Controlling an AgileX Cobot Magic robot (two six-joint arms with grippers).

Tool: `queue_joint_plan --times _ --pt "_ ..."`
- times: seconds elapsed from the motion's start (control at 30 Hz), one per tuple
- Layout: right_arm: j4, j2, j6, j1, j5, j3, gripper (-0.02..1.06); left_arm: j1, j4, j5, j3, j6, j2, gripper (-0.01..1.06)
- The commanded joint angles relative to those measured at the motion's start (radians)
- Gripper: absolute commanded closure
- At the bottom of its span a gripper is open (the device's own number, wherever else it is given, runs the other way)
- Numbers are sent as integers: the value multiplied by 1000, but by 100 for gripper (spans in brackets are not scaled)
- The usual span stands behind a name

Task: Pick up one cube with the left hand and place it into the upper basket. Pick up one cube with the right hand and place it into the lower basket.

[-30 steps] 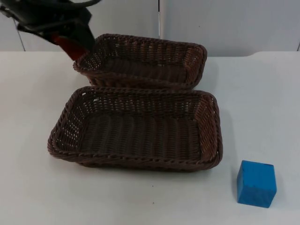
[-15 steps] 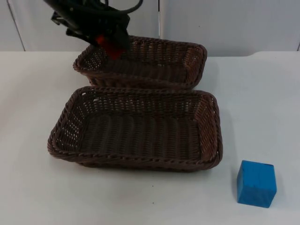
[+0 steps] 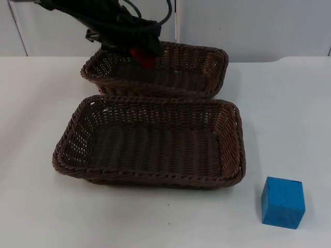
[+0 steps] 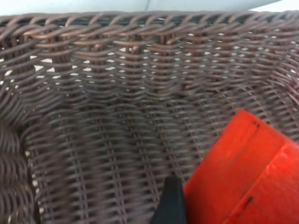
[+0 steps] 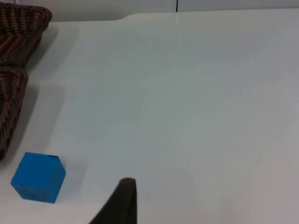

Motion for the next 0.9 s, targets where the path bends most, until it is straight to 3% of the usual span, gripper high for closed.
queue_joint_plan --times 0.0,0.23,0.73,0.87 --pt "1 0 2 5 -3 2 0 -10 -28 -23 -25 3 20 105" --pt "1 0 2 5 -3 2 0 -10 -32 -42 -125 3 116 105" --pt "-1 0 2 5 -3 2 0 -13 -16 -73 -125 3 151 103" --pt "-1 0 2 5 -3 2 0 -16 -16 -77 -125 3 151 82"
